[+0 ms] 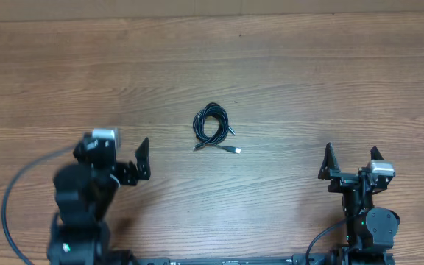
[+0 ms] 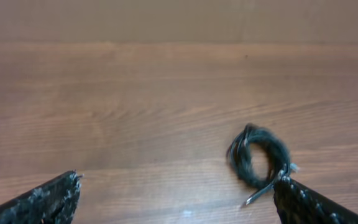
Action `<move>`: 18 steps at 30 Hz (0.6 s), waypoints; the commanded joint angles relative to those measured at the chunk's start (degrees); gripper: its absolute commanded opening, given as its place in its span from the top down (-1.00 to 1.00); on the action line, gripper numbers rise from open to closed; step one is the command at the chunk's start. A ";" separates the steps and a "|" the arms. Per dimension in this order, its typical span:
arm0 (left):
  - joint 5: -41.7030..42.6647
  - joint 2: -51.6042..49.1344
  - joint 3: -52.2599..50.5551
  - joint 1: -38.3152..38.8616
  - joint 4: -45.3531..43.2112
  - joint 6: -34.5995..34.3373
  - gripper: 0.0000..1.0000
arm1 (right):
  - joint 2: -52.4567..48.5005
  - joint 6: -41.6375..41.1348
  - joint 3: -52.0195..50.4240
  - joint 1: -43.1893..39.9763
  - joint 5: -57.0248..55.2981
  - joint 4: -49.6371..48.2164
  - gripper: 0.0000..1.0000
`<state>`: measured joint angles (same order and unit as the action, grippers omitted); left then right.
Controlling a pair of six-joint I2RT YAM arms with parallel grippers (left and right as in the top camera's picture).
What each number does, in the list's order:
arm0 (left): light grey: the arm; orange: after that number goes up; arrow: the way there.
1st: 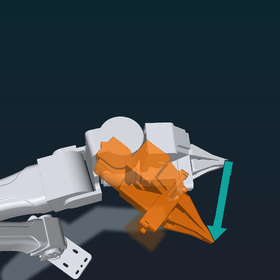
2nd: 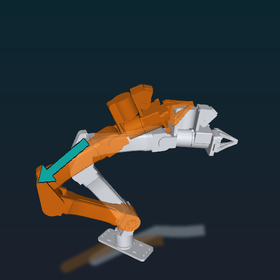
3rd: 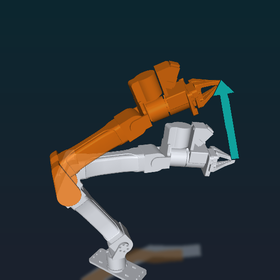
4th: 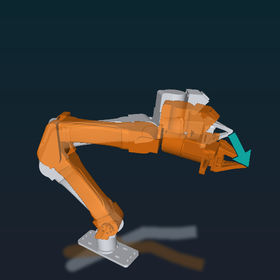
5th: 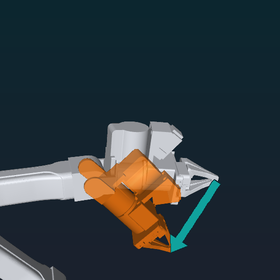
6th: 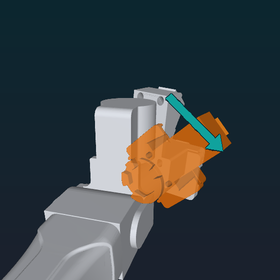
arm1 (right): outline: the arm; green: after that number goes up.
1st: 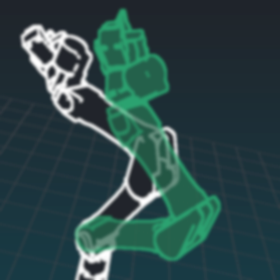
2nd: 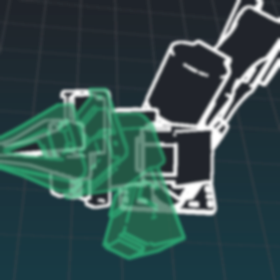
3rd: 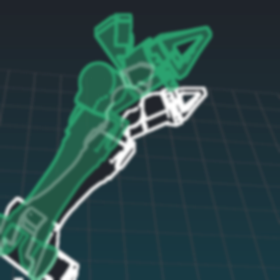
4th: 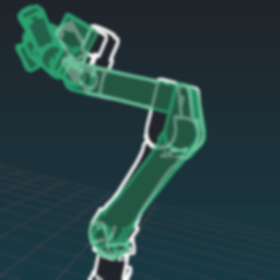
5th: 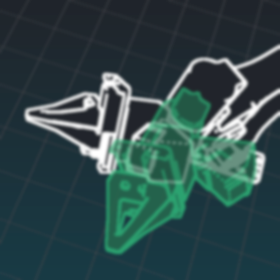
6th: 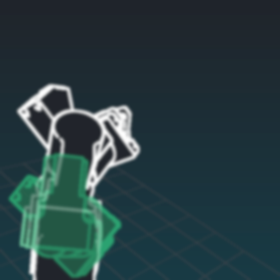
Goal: Untangle cables
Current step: 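Reach the left gripper forward and grasp the coiled black cable bundle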
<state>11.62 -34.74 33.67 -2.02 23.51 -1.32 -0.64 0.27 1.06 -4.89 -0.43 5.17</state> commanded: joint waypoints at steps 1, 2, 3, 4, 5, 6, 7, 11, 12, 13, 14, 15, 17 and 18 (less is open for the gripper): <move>7.26 -11.15 14.71 -0.09 8.50 -0.33 -0.99 | 0.48 0.44 -0.63 -0.02 -0.07 -0.42 -1.00; 9.03 -14.21 18.40 0.28 11.45 0.24 -0.99 | 0.48 0.44 -0.63 -0.02 -0.07 -0.42 -1.00; 10.49 -16.65 21.33 0.81 13.66 1.29 -0.99 | 0.48 0.44 -0.63 -0.02 -0.07 -0.42 -1.00; 12.20 -19.47 24.50 1.70 15.98 3.15 -0.99 | 0.48 0.44 -0.63 -0.02 -0.07 -0.42 -1.00; 13.64 -21.79 26.93 2.62 17.86 4.92 -0.99 | 0.48 0.44 -0.63 -0.02 -0.04 -0.42 -1.00; 14.93 -24.26 29.53 3.82 19.87 7.19 -0.99 | 0.48 0.44 -0.63 -0.02 -0.07 -0.42 -1.00; 15.69 -27.74 32.72 6.01 22.23 10.32 -0.99 | 0.48 0.44 -0.63 -0.02 -0.07 -0.42 -1.00; 15.67 -35.63 36.72 13.05 22.56 13.38 -0.99 | 0.48 0.44 -0.63 -0.02 -0.04 -0.42 -1.00; 15.67 -37.05 36.72 14.29 21.46 13.35 -0.99 | 0.48 0.44 -0.63 -0.02 -0.07 -0.42 -1.00; 15.65 -38.73 36.72 15.54 20.13 13.38 -0.99 | 0.48 0.44 -0.63 -0.02 -0.04 -0.42 -1.00; 15.37 -40.39 36.72 16.46 18.73 13.38 -0.99 | 0.48 0.44 -0.63 -0.02 -0.07 -0.42 -1.00; 15.41 -42.75 36.72 17.20 16.37 13.35 -0.99 | 0.48 0.44 -0.63 -0.02 -0.07 -0.42 -1.00; 15.21 -45.62 36.72 17.46 13.60 13.38 -0.99 | 0.48 0.44 -0.63 -0.02 -0.07 -0.42 -1.00; 15.23 -46.73 36.72 17.46 12.50 13.35 -0.99 | 0.48 0.44 -0.63 -0.02 -0.07 -0.42 -1.00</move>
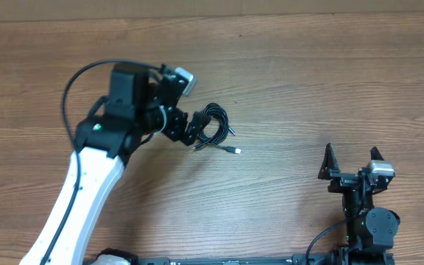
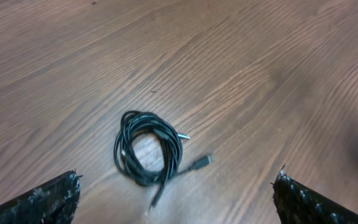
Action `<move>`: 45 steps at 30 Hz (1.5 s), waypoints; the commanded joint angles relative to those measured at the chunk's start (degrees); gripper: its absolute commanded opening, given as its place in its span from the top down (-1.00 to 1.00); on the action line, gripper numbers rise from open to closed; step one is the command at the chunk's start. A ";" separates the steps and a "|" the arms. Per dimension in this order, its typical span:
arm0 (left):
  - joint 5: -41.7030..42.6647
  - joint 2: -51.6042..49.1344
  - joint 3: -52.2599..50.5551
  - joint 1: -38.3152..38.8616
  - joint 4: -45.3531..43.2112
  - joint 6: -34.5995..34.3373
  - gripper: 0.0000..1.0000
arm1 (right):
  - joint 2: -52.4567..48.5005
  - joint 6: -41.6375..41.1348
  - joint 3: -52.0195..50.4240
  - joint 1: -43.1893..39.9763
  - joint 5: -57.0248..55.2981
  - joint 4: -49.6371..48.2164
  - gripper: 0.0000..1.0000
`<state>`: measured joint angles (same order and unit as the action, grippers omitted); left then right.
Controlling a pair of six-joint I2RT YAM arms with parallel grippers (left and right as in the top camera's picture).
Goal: Untangle cables
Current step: 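Reach the left gripper forward and grasp the coiled black cable bundle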
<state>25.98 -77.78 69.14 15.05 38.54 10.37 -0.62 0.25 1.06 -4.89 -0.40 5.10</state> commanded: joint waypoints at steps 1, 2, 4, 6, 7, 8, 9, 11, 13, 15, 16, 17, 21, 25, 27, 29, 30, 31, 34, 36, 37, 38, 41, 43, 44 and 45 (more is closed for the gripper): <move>0.85 -5.40 1.25 0.39 -3.98 1.68 -0.99 | 0.46 0.46 -0.63 -0.02 -0.09 -0.35 -1.00; 0.74 -6.86 1.25 0.35 -5.16 1.70 -0.99 | 0.46 0.46 -0.63 -0.02 -0.09 -0.35 -1.00; -0.55 -9.79 1.25 0.35 -7.28 1.68 -0.99 | 0.46 0.46 -0.63 -0.02 -0.09 -0.35 -1.00; -2.05 -12.98 1.25 0.35 -9.29 1.68 -0.99 | 0.46 0.46 -0.63 -0.02 -0.09 -0.35 -1.00; -2.23 -14.47 1.25 0.35 -10.23 1.70 -0.99 | 0.46 0.46 -0.63 -0.02 -0.09 -0.35 -1.00; -2.19 -16.11 1.25 0.35 -11.39 1.70 -0.99 | 0.46 0.46 -0.63 -0.02 -0.09 -0.35 -1.00; -2.19 -17.29 1.25 0.35 -12.44 1.70 -0.99 | 0.46 0.46 -0.63 -0.02 -0.09 -0.35 -1.00; -2.19 -20.96 1.25 0.42 -16.24 2.03 -0.87 | 0.46 0.46 -0.63 -0.02 -0.09 -0.35 -1.00; -2.19 -23.98 1.25 0.42 -19.50 4.46 -0.61 | 0.46 0.46 -0.63 -0.02 -0.09 -0.35 -1.00; -2.19 -26.75 1.25 0.42 -21.99 8.22 -0.50 | 0.46 0.46 -0.63 -0.02 -0.09 -0.35 -1.00; -2.19 -27.87 1.25 0.42 -22.80 9.90 -0.47 | 0.46 0.46 -0.63 -0.02 -0.09 -0.35 -1.00; -2.19 -29.14 1.25 0.42 -23.80 11.91 -0.45 | 0.46 0.46 -0.63 -0.02 -0.09 -0.35 -1.00; -2.16 -33.62 1.25 0.42 -25.86 17.18 -0.40 | 0.46 0.46 -0.63 -0.02 -0.09 -0.35 -1.00; -2.14 -36.94 1.25 0.42 -25.99 17.94 -0.38 | 0.46 0.46 -0.63 -0.02 -0.09 -0.35 -1.00; -2.08 -38.49 1.25 0.42 -25.97 17.92 -0.28 | 0.46 0.46 -0.63 -0.02 -0.09 -0.35 -1.00; -1.99 -39.87 1.25 0.42 -25.92 17.92 -0.01 | 0.46 0.46 -0.63 -0.02 -0.09 -0.35 -1.00; -1.99 -40.13 1.25 0.42 -25.90 17.90 0.39 | 0.46 0.46 -0.63 -0.02 -0.09 -0.35 -1.00; -2.08 -40.48 1.25 0.42 -25.90 17.90 0.64 | 0.46 0.46 -0.63 -0.02 -0.09 -0.35 -1.00; -4.90 -40.59 1.27 0.39 -25.97 14.43 0.91 | 0.46 0.46 -0.63 -0.02 -0.09 -0.35 -1.00; -12.20 -40.26 1.42 0.39 -25.55 8.00 0.92 | 0.46 0.46 -0.63 -0.02 -0.09 -0.35 -0.99; -15.52 -40.11 1.62 0.39 -24.96 4.02 0.92 | 0.46 0.46 -0.63 -0.02 -0.09 -0.35 -1.00; -17.77 -39.76 1.79 0.35 -24.02 0.17 0.92 | 0.46 0.46 -0.63 -0.02 -0.09 -0.35 -1.00; -21.35 -38.25 2.71 0.35 -17.94 -20.02 0.92 | 0.46 0.46 -0.63 -0.02 -0.09 -0.35 -1.00; -20.76 -36.96 2.99 0.37 -11.45 -38.56 0.92 | 0.46 0.46 -0.63 -0.02 -0.09 -0.35 -1.00; -19.19 -36.39 2.99 0.37 -9.22 -44.57 0.92 | 0.46 0.46 -0.63 -0.02 -0.09 -0.35 -1.00; -15.37 -35.80 2.99 0.37 -7.63 -49.07 0.91 | 0.46 0.46 -0.63 -0.02 -0.09 -0.35 -1.00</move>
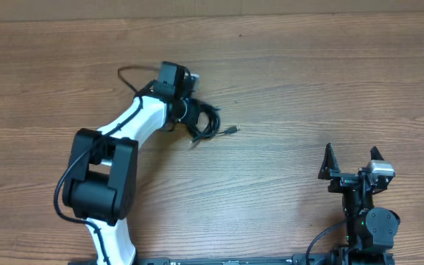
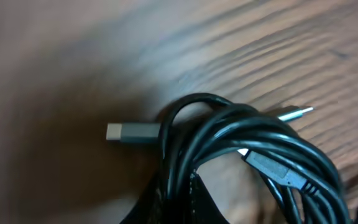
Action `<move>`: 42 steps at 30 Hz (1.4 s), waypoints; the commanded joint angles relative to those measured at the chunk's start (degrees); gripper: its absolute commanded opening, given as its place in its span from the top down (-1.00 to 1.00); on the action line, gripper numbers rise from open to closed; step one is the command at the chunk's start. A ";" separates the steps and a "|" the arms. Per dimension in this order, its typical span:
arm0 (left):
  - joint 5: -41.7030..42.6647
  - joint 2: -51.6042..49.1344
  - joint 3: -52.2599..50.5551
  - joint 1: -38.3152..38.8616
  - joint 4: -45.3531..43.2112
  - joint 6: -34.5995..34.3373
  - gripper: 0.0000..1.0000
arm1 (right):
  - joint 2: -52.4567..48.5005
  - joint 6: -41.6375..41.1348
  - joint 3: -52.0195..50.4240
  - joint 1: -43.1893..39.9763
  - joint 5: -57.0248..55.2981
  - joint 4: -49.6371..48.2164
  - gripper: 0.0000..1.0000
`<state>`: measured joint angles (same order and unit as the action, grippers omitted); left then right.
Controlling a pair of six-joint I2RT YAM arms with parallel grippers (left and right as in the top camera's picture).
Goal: Untangle cables
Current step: 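Reach the left gripper forward and grasp the coiled black cable bundle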
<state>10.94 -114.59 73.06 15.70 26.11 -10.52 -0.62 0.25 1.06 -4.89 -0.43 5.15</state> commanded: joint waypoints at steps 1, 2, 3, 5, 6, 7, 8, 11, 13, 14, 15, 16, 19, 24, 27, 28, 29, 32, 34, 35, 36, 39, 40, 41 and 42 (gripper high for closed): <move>4.70 1.53 -0.92 -0.28 4.94 -29.20 0.90 | 0.46 0.46 -0.63 -0.02 -0.07 -0.39 -1.00; 9.86 2.08 -0.79 -0.31 4.20 -27.87 0.59 | 0.46 0.46 -0.63 -0.02 -0.07 -0.39 -1.00; 10.88 2.40 -0.55 -0.33 3.63 -25.31 -0.50 | 0.46 0.46 -0.63 -0.02 -0.07 -0.39 -1.00; 10.78 2.99 0.70 -0.37 3.93 -17.27 -0.99 | 0.46 0.46 -0.63 -0.02 -0.04 -0.39 -1.00; 10.73 3.13 1.51 -0.35 4.59 -13.42 -0.99 | 0.46 0.46 -0.63 -0.02 -0.07 -0.39 -1.00; 10.56 3.23 2.34 -0.35 5.46 -10.32 -0.99 | 0.46 0.46 -0.63 -0.02 -0.07 -0.39 -1.00; 8.96 3.28 3.67 -0.35 7.10 -6.62 -0.99 | 0.46 0.46 -0.63 -0.02 -0.07 -0.39 -1.00; 3.32 3.28 5.40 -0.28 8.35 0.52 -0.99 | 0.46 0.46 -0.63 -0.02 -0.07 -0.39 -1.00; -1.31 3.28 5.49 -0.31 6.71 6.82 -0.99 | 0.46 0.46 -0.63 -0.02 -0.07 -0.39 -1.00; -2.60 3.19 5.40 -0.31 6.36 8.48 -0.99 | 0.46 0.46 -0.61 -0.02 -0.07 -0.39 -1.00; -2.49 3.08 5.40 -0.33 6.19 11.26 -0.99 | 0.46 0.46 -0.63 -0.02 -0.07 -0.39 -1.00; -1.66 3.06 5.40 -0.35 6.34 14.69 -0.92 | 0.46 0.46 -0.63 -0.02 -0.07 -0.39 -1.00; 3.21 3.04 5.38 -0.24 9.11 29.31 -0.37 | 0.46 0.46 -0.63 -0.02 -0.07 -0.39 -1.00; 4.33 1.27 5.05 -0.24 7.91 30.75 0.13 | 0.46 0.46 -0.63 -0.02 -0.07 -0.39 -1.00; 4.33 -1.05 5.03 -0.24 7.69 27.96 0.24 | 0.46 0.46 -0.63 -0.02 -0.07 -0.39 -1.00; 4.37 -1.60 5.05 -0.24 7.67 27.34 0.24 | 0.46 0.46 -0.63 -0.02 -0.07 -0.39 -1.00; 4.35 -2.34 5.05 -0.24 7.67 26.36 0.23 | 0.46 0.46 -0.63 -0.02 -0.07 -0.39 -0.99; 4.35 -3.74 5.05 -0.24 7.72 22.86 0.22 | 0.46 0.46 -0.63 -0.02 -0.07 -0.39 -1.00; 4.33 -3.93 5.03 -0.24 7.76 18.84 0.37 | 0.46 0.46 -0.63 -0.02 -0.07 -0.39 -1.00; 4.35 -3.93 5.05 -0.24 7.80 17.22 0.53 | 0.46 0.46 -0.63 -0.02 -0.07 -0.39 -1.00; 4.33 -3.93 5.05 -0.24 7.82 15.56 0.89 | 0.46 0.46 -0.63 -0.02 -0.07 -0.39 -1.00; 4.13 -3.93 5.05 -0.24 8.13 12.52 0.92 | 0.46 0.46 -0.63 -0.02 -0.07 -0.39 -1.00; 4.11 -3.85 5.11 -0.24 8.37 11.39 0.92 | 0.46 0.46 -0.63 -0.02 -0.04 -0.39 -1.00; 4.09 -3.78 5.33 -0.24 8.96 10.01 0.92 | 0.46 0.46 -0.63 -0.02 -0.07 -0.39 -1.00; 3.76 -3.58 6.47 -0.33 10.86 8.79 0.92 | 0.46 0.46 -0.63 -0.02 -0.07 -0.39 -1.00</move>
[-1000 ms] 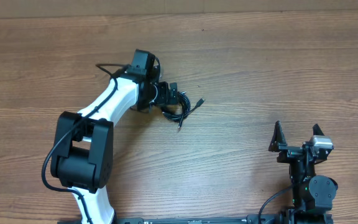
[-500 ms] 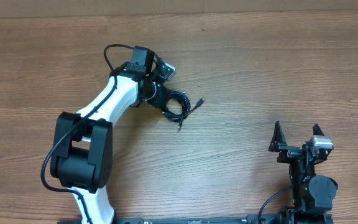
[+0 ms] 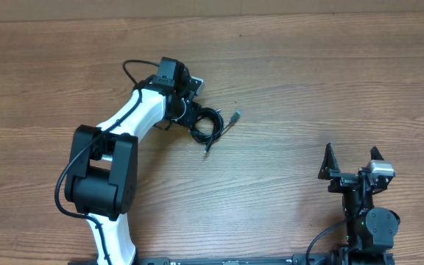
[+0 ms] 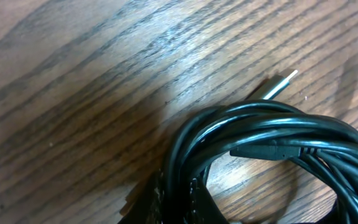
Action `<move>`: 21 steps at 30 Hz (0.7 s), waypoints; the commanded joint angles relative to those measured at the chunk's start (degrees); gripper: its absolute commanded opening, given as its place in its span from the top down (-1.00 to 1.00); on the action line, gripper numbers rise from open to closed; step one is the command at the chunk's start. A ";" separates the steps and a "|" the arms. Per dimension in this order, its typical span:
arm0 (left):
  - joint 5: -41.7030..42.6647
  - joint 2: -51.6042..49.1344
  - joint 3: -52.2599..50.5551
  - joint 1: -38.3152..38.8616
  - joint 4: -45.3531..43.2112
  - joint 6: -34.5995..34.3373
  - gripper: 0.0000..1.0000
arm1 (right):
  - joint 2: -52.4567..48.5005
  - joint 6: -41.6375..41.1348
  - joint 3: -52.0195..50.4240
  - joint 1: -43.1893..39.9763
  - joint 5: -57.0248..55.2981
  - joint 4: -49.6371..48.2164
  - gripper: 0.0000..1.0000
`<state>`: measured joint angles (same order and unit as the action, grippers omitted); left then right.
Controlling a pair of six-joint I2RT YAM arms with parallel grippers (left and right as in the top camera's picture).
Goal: Untangle cables
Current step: 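Reach the left gripper forward and grasp the coiled black cable bundle, then lift the cable bundle with the left gripper and pull it back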
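Note:
A black cable coil (image 3: 212, 124) sits left of the table's middle, with a silver plug (image 3: 235, 115) sticking out to its right and a loose tail (image 3: 208, 146) pointing toward the near edge. My left gripper (image 3: 195, 118) is shut on the coil's left side. In the left wrist view the cable loops (image 4: 272, 146) fill the lower right, the left gripper (image 4: 179, 202) pinches the bundle at the bottom edge, and a plug tip (image 4: 283, 81) pokes out behind. My right gripper (image 3: 352, 163) stands open at the near right, far from the cable.
The wooden table (image 3: 330, 81) runs bare to the right of the coil. The left arm (image 3: 127, 118) stretches from the near left up to the coil. A pale wall strip (image 3: 271, 6) lines the far edge.
The left gripper stays shut on the coil. The coil has turned: its plug now points up and right, and a tail hangs toward the near edge. The right arm has not moved.
The left gripper stood open at the near left, with the coil lying at the table's middle. Then it was open just left of the coil. Then it was shut on the coil, which had shifted a little left. Now it holds the coil, turned.

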<state>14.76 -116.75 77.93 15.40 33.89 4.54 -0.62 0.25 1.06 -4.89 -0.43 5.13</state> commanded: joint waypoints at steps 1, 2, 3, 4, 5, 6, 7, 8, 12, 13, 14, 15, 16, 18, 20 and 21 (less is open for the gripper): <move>-0.22 -1.38 2.23 -0.07 4.11 -6.56 0.92 | 0.46 0.46 -0.63 -0.02 -0.07 -0.37 -1.00; -0.35 -1.18 4.92 -0.17 8.22 -6.75 0.92 | 0.46 0.46 -0.63 -0.02 -0.07 -0.37 -1.00; -0.35 -1.03 7.34 -0.22 11.63 -6.75 0.92 | 0.46 0.46 -0.63 -0.02 -0.07 -0.37 -1.00; -0.35 -0.94 9.88 -0.22 15.06 -6.71 0.92 | 0.46 0.46 -0.63 -0.02 -0.07 -0.37 -1.00; -0.37 -0.76 12.83 -0.22 18.80 -6.73 0.92 | 0.46 0.46 -0.63 -0.02 -0.07 -0.37 -1.00; -0.35 -0.68 15.43 -0.22 22.01 -6.78 0.92 | 0.46 0.46 -0.63 -0.02 -0.07 -0.37 -1.00; -0.37 -0.68 17.79 -0.22 24.87 -7.17 0.92 | 0.46 0.46 -0.63 -0.02 -0.07 -0.37 -1.00; -0.35 -0.66 20.87 -0.22 28.55 -7.85 0.92 | 0.46 0.46 -0.63 -0.02 -0.07 -0.37 -1.00; -0.37 -0.66 27.56 -0.22 36.20 -11.39 0.91 | 0.46 0.46 -0.63 -0.02 -0.07 -0.37 -1.00; -0.44 -0.66 27.78 -0.22 36.41 -12.72 0.92 | 0.46 0.46 -0.63 -0.02 -0.07 -0.37 -1.00; -0.83 -0.68 27.76 -0.20 36.37 -13.66 0.92 | 0.46 0.46 -0.63 -0.02 -0.07 -0.37 -1.00; -2.45 -0.81 27.50 -0.15 36.09 -15.30 0.91 | 0.46 0.46 -0.63 -0.02 -0.07 -0.37 -1.00; -4.52 -0.90 27.17 -0.04 35.69 -17.03 0.92 | 0.46 0.46 -0.63 -0.02 -0.07 -0.37 -1.00; -8.09 -0.90 26.38 0.04 34.97 -20.94 0.92 | 0.46 0.46 -0.63 -0.02 -0.07 -0.37 -1.00; -8.57 -0.98 25.88 0.04 34.58 -22.93 0.72 | 0.46 0.46 -0.63 -0.02 -0.07 -0.37 -1.00; -8.59 -1.01 25.70 0.04 33.88 -22.97 0.31 | 0.46 0.46 -0.63 -0.02 -0.07 -0.37 -0.99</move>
<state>8.51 -117.84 104.49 15.40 68.75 -13.80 -0.62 0.27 1.06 -4.89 -0.40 5.15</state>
